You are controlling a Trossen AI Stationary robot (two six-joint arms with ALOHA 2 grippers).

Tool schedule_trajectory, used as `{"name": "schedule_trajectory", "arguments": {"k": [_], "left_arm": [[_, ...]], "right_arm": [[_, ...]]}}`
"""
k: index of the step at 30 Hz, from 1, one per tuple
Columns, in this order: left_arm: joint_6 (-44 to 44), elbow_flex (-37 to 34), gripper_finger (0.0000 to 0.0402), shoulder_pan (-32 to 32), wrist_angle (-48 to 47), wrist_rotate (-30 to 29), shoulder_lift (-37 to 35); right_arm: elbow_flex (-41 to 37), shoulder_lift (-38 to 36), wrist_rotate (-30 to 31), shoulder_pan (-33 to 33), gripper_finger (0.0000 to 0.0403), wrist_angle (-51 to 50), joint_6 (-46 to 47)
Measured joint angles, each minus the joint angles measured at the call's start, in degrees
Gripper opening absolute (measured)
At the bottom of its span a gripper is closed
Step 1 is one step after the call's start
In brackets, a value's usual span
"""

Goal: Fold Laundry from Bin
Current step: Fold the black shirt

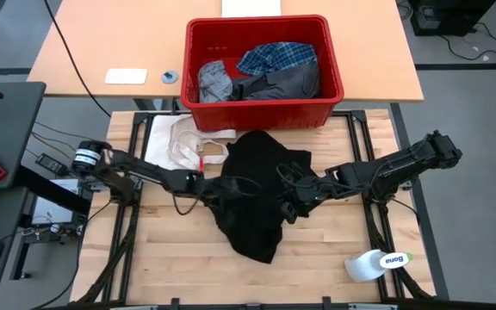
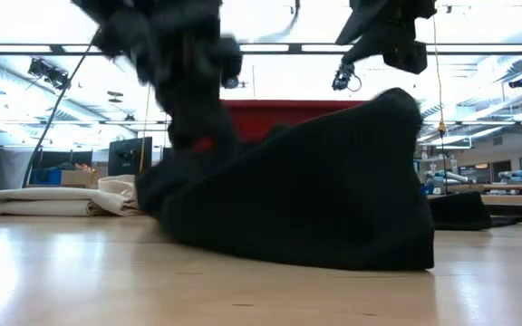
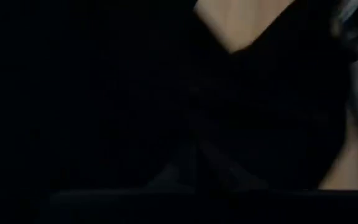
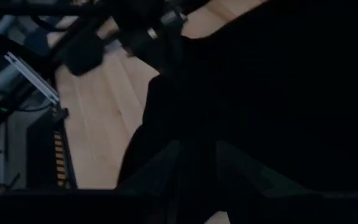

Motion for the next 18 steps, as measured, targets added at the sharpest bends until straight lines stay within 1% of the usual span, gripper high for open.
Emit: {"name": "schedule_trajectory", "arguments": {"k": [4,8,9,11,14,16,18], "left_arm": [[-0.3,5.0,0.0002,-2.8,-7.1,-1.3,-5.8],[-0.7,9.8,0.0001,-9.0,-16.8,-8.9,-11.1],[-0.7,10.2,0.0001,-11.0,-19.0,-11.4,-12.1],[-2.5,9.9,0.0001,-15.0,-22.8,-14.5,-13.0],[-8.7,8.6,0.0007,-21.2,-30.1,-15.9,-12.7],[-15.3,7.4,0.0013,-24.7,-33.7,-15.7,-11.1],[-23.0,5.4,0.0019,-28.6,-37.1,-14.3,-9.8]], "right_arm": [[0.0,-3.0,4.0,2.9,0.0100,0.4,-0.1],[0.0,-4.3,5.5,5.9,0.0091,-0.6,-2.7],[0.0,-4.3,5.2,6.6,0.0090,-0.7,-3.7],[0.1,-3.7,4.0,8.0,0.0089,-0.5,-6.0],[-0.3,-1.8,3.3,9.8,0.0089,-0.5,-7.6],[-1.2,-0.1,2.6,10.7,0.0089,-0.5,-7.6],[-2.6,1.6,-0.4,10.8,0.0089,1.5,-7.1]]}}
